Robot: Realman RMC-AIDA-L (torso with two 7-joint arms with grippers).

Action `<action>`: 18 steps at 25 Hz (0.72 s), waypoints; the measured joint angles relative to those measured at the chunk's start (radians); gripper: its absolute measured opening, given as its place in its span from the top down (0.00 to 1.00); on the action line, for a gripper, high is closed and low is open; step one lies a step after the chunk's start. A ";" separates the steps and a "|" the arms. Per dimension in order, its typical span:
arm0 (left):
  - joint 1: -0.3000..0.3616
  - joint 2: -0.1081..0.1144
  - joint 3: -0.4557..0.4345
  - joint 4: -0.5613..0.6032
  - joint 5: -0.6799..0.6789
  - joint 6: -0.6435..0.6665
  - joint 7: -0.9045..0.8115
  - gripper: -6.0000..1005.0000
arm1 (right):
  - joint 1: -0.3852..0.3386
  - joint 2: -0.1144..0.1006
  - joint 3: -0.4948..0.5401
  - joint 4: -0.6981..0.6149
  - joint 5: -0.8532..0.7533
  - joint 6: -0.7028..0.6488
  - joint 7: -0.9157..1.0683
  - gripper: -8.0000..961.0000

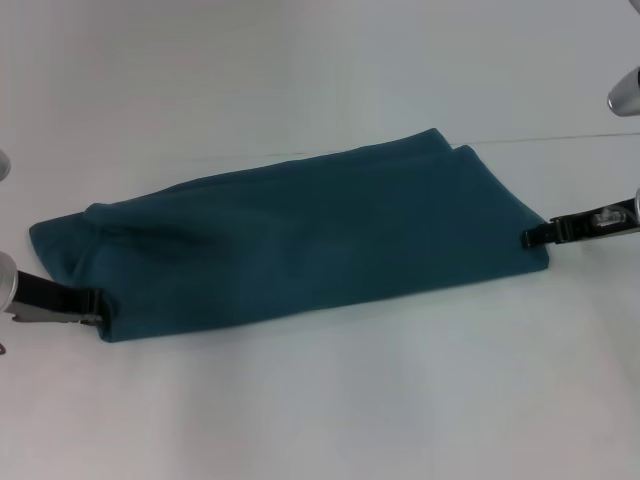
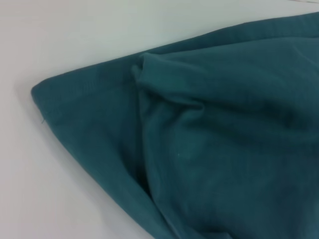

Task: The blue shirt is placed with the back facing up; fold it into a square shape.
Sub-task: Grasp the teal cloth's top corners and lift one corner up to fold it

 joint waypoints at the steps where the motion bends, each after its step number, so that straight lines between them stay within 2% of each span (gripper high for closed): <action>1: 0.000 0.000 0.000 0.000 0.000 0.000 0.000 0.94 | 0.001 0.003 -0.002 0.004 0.000 0.011 -0.002 0.14; 18: 0.000 0.000 0.001 0.000 0.000 0.001 0.002 0.94 | 0.012 0.015 -0.015 0.087 -0.002 0.105 -0.012 0.24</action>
